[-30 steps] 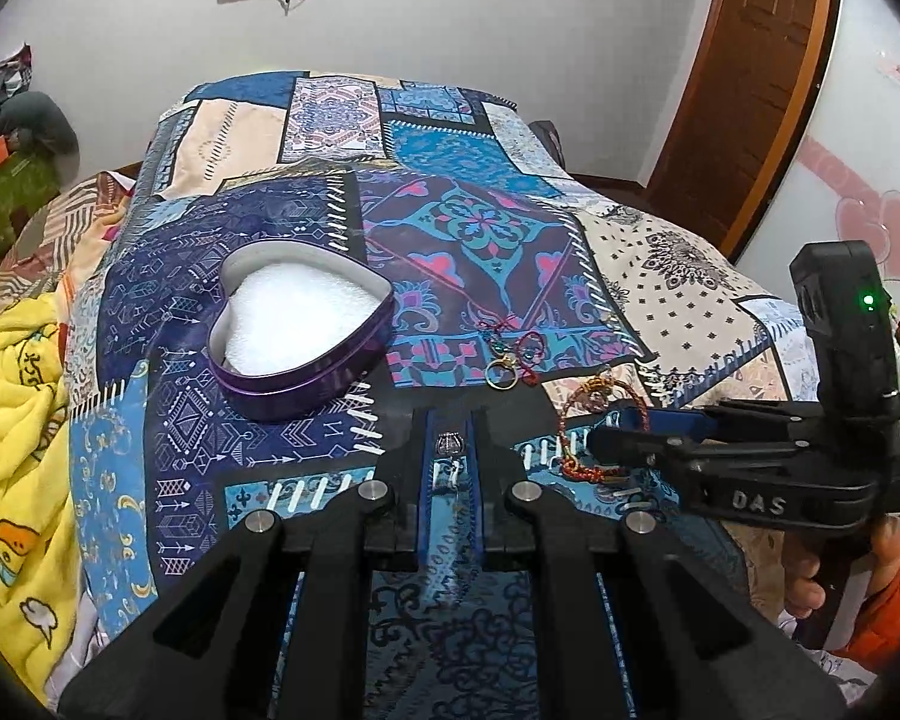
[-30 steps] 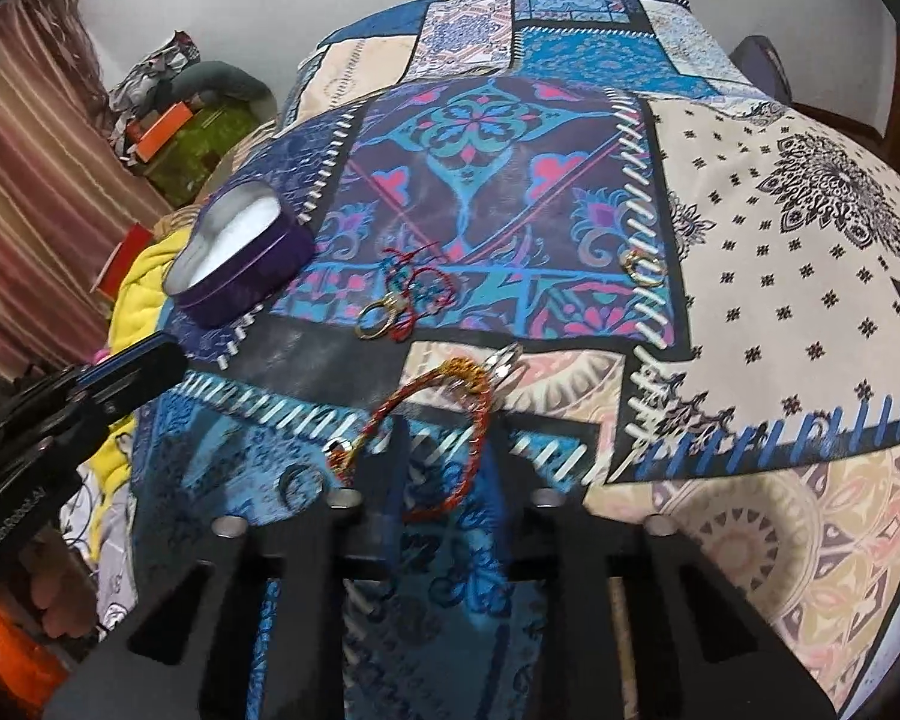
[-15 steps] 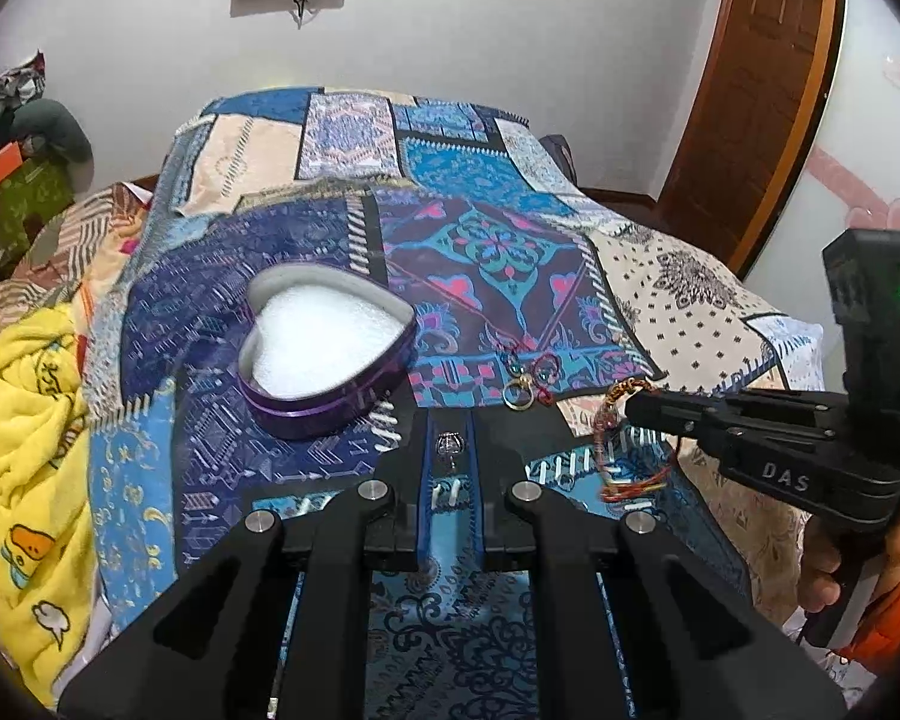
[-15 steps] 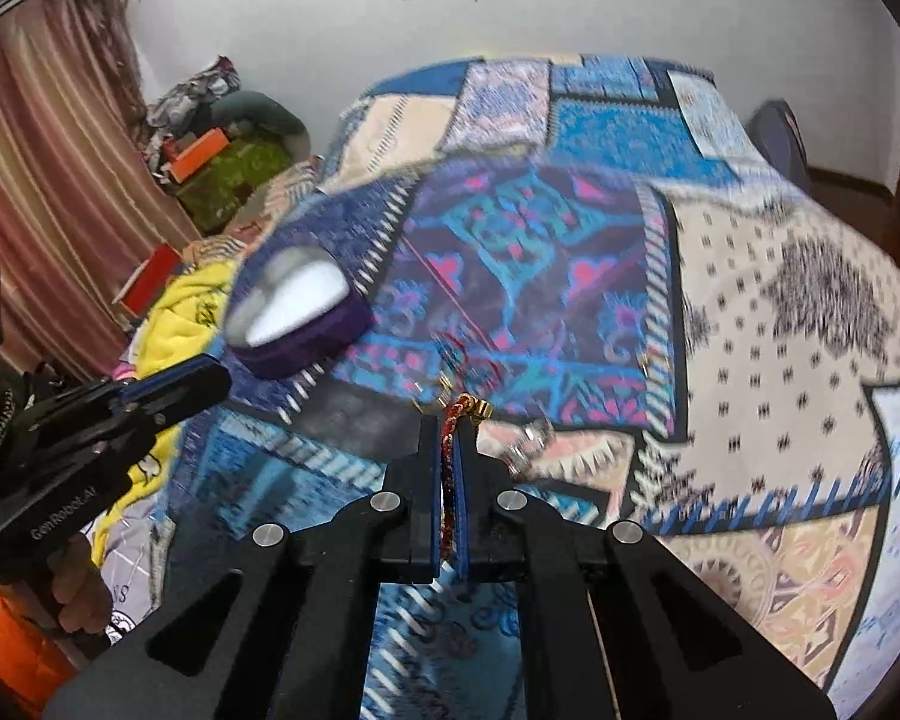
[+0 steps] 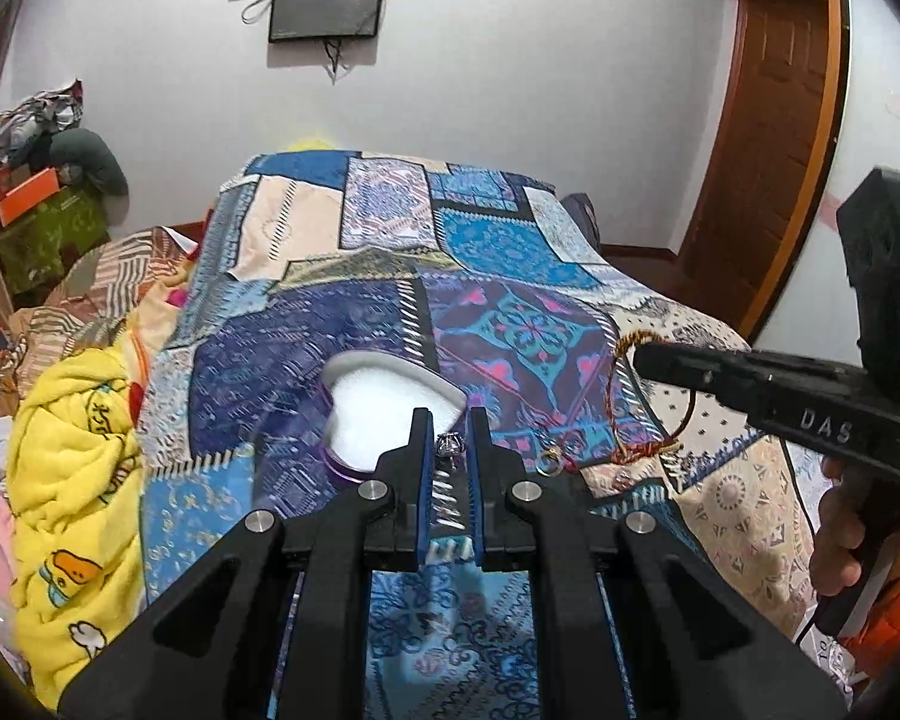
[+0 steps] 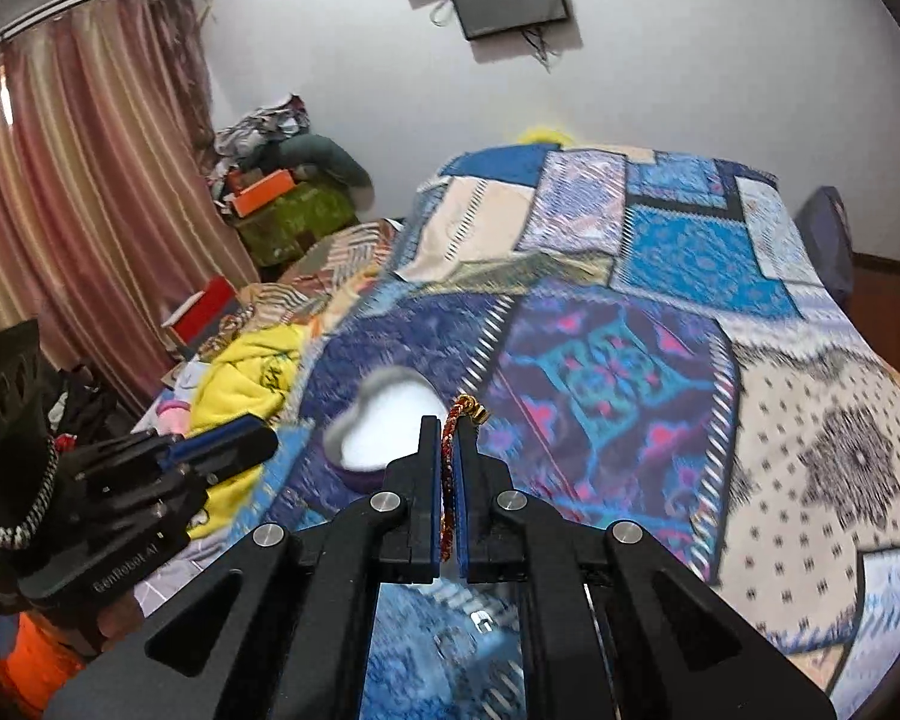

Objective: Organize jewelry
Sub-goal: 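Carry the bracelet over the heart tin and open the right gripper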

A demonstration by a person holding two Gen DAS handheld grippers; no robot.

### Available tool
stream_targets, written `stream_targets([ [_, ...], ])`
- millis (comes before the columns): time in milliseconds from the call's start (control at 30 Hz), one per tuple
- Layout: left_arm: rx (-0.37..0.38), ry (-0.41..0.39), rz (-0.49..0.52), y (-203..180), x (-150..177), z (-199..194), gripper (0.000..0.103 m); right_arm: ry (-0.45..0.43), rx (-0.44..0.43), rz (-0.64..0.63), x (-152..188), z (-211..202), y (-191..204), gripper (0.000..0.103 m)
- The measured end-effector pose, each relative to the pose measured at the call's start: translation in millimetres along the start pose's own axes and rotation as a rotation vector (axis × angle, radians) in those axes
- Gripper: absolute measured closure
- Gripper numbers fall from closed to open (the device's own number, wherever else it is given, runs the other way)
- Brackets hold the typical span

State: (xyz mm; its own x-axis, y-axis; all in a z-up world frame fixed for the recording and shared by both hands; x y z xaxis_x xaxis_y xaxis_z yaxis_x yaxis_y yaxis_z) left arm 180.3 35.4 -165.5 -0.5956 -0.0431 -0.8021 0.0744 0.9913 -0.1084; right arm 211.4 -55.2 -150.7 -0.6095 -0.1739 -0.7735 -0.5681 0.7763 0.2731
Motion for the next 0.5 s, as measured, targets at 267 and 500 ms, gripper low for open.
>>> stream_targets([
  [267, -0.040, -0.032, -0.017, 23, -14, 2, 0.094, -0.015, -0.057, -0.058, -27, 30, 26, 0.100],
  [500, -0.018, 0.000, -0.029, 34, -14, 25, 0.094, 0.048, -0.089, -0.096, -29, 62, 39, 0.100],
])
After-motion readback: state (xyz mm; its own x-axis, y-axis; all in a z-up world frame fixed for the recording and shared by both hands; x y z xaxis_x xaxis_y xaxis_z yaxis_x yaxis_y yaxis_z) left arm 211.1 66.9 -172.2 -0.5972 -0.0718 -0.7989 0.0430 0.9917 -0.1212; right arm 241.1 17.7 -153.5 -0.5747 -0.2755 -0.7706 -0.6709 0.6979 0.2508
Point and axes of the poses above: each gripper's, at about its wrist camera, not at the fingertips, and z roughly the way its jaws point, y to its left, x to its underside, the point moved 8 cm from there along z, roughly the way its jaws point, and after that the axes turned 1 degree about -y, right-handed, at the moved point
